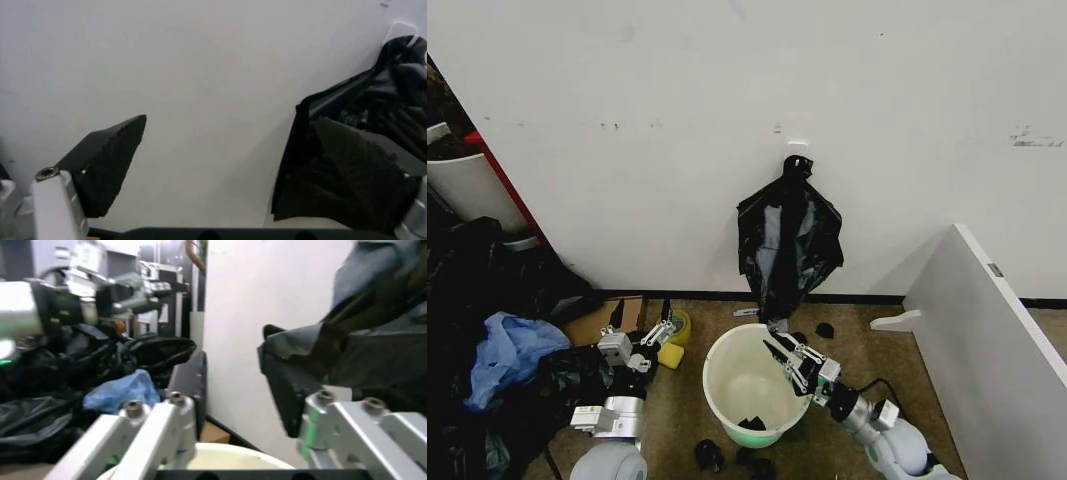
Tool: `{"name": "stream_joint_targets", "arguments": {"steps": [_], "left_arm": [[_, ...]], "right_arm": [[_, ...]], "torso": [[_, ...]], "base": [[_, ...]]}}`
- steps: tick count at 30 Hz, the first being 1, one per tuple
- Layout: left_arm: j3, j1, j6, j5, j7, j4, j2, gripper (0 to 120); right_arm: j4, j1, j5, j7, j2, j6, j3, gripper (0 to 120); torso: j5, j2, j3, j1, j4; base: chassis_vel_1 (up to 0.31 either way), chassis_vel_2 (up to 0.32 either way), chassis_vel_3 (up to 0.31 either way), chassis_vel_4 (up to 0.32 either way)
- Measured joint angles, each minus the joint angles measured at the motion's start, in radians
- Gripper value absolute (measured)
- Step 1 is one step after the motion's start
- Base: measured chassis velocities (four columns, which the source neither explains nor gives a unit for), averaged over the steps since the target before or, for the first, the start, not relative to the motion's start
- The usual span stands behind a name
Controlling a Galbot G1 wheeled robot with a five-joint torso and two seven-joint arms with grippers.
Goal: Place the garbage bag over the trash bin.
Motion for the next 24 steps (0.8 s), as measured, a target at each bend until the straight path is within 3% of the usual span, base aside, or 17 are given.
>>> {"name": "stream_joint_targets", "arguments": {"steps": [6,11,15,17,21,22,23,24], "left_arm": [[-0.01,-0.007,0.0,-0.005,-0.003,-0.007,0.007,100],[-0.015,-0.014,0.0,-0.009,-0.006,-0.007,0.016,100],[-0.014,-0.017,0.0,-0.009,-0.006,-0.008,0.02,100],[-0.013,-0.019,0.0,-0.013,-0.006,-0.006,0.028,100],[-0.014,-0.025,0.0,-0.023,-0.006,-0.001,0.038,100],[-0.014,-0.033,0.001,-0.03,-0.006,0.0,0.043,100],[-0.014,-0.033,0.001,-0.03,-0.006,0.0,0.043,100],[-0.014,-0.037,0.002,-0.034,-0.006,-0.001,0.044,100]], "right_arm": [[0.036,-0.048,0.123,-0.209,0.021,0.017,0.103,60],[0.025,-0.06,0.096,-0.296,0.034,0.0,0.191,77],[0.011,-0.084,-0.033,-0.236,0.032,-0.069,0.214,88],[0.021,-0.134,-0.056,-0.157,0.02,-0.203,0.197,97],[0.042,-0.172,-0.059,-0.001,0.009,-0.292,0.169,100],[0.062,-0.185,-0.07,0.116,0.003,-0.33,0.154,100],[0.062,-0.185,-0.07,0.116,0.003,-0.33,0.154,100],[0.083,-0.191,-0.081,0.224,-0.002,-0.347,0.14,100]], "torso": [[0.0002,0.0,0.0,0.0,0.0001],[-0.0001,0.0,0.0,0.0,0.0001],[0.0004,0.0,0.0,0.0,0.0003],[-0.0001,0.0,0.0,0.0,-0.0001],[0.0001,0.0,0.0,0.0,0.0],[0.0,0.0,0.0,0.0,0.0001],[0.0,0.0,0.0,0.0,0.0001],[0.0001,0.0,0.0,0.0,0.0]], "base": [[0.0,0.0,0.0,0.0],[0.0,0.0,0.0,0.0],[0.0,0.0,0.0,0.0],[0.0,0.0,0.0,0.0],[0.0,0.0,0.0,0.0],[0.0,0.0,0.0,0.0],[0.0,0.0,0.0,0.0],[0.0,0.0,0.0,0.0]]}}
